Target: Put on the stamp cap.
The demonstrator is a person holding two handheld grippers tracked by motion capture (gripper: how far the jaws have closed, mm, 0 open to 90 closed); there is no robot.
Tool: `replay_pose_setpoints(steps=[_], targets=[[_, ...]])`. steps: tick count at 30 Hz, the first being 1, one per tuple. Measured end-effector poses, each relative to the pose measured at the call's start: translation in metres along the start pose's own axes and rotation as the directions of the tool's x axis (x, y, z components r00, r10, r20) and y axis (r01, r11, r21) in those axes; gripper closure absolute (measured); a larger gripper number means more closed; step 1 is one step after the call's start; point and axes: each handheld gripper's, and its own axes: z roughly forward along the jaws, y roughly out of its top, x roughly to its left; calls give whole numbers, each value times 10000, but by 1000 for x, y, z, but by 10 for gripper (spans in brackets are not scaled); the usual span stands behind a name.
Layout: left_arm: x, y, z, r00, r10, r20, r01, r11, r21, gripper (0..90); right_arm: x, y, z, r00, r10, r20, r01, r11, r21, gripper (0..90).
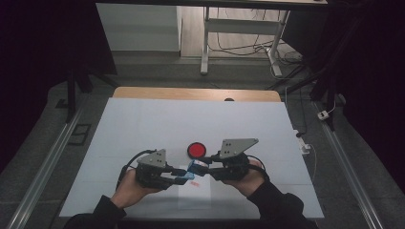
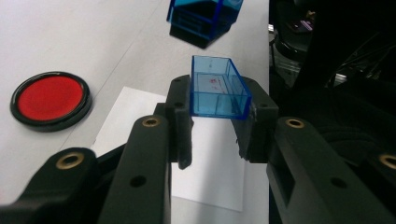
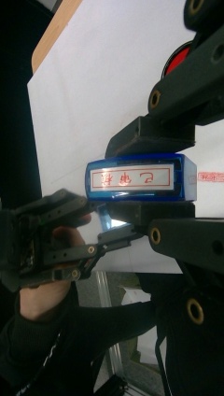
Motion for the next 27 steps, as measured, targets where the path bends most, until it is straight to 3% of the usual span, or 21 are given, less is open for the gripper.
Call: replay_pose_setpoints(steps=[20, 27], targets=[[6, 4, 11, 9956, 451, 824, -456, 9989, 51, 688, 7, 1, 7, 9962, -508, -706, 512, 9987, 50, 694], [7, 2, 10, 9909, 627, 1190, -601, 9979, -253, 690, 7, 1, 7, 9943, -479, -955, 469, 9988, -121, 694]])
